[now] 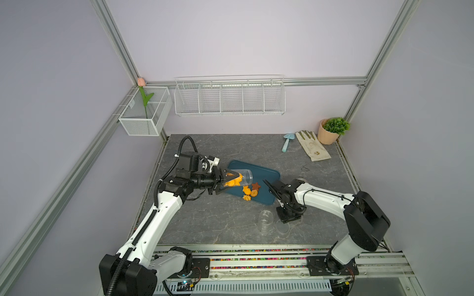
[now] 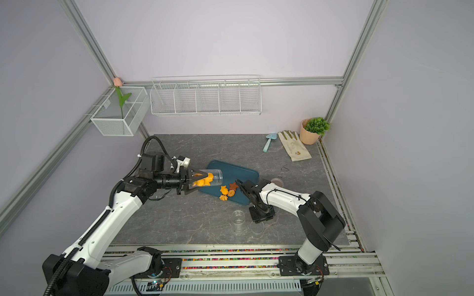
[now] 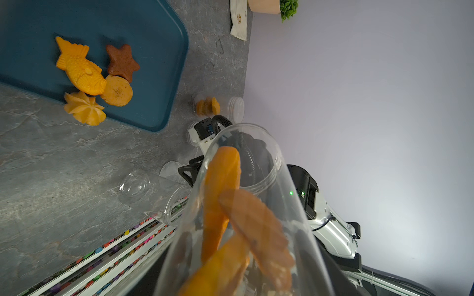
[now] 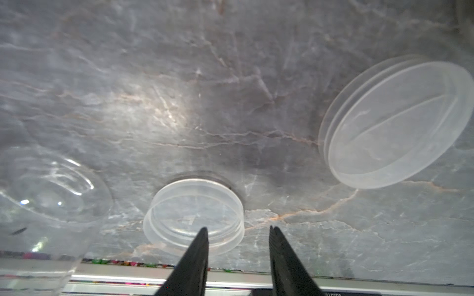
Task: Pour the cookies out of the jar
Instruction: Place the lid at the center of the board, then pour the cookies in the jar onto the tray.
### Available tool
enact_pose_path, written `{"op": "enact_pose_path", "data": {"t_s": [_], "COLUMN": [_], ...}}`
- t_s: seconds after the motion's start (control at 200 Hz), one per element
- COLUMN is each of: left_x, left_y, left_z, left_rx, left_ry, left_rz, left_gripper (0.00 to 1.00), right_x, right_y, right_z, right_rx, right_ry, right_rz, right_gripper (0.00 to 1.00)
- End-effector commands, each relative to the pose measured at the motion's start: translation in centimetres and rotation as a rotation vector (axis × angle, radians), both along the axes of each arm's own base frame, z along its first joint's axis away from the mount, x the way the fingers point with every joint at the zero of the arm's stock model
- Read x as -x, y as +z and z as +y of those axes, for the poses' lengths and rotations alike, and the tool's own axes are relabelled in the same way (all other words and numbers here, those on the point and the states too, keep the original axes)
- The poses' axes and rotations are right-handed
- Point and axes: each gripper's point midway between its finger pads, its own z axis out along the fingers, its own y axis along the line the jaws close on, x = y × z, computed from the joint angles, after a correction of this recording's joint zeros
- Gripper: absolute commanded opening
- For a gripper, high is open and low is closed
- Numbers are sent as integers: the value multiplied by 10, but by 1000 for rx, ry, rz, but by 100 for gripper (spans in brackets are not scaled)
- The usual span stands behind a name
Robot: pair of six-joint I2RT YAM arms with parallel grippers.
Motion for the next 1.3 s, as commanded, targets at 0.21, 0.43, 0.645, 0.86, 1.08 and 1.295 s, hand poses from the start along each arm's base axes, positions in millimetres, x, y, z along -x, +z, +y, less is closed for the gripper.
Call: {"op": "enact_pose_path", "data": {"t_s": [0.21, 0.43, 0.645, 0.86, 1.08, 1.295], "left_x": [-22, -41, -54, -59, -70, -84], "left_y": [-3, -31, -80, -129, -168, -175], "left_z": [-4, -10, -12, -12, -7, 8], "left_rx": [40, 38, 19, -54, -101, -165], "left_ry": [3, -54, -178, -285, -289, -261], "left_rz": [-42, -40, 25, 45, 103, 115], "left_gripper": [55, 55, 57, 60, 60, 60], "right_x": [-5, -7, -14, -16, -18, -19], "right_y": [53, 87, 103, 103, 102, 103], "right_z": [-1, -3, -8, -13, -11, -10], "right_rx": [-85, -141, -147, -153, -169, -180], "right_ry": [-2, -18, -23, -38, -46, -50], "right_rz": [-57, -96, -99, -86, -80, -77], "right_gripper": [52, 54, 54, 54, 54, 54]}}
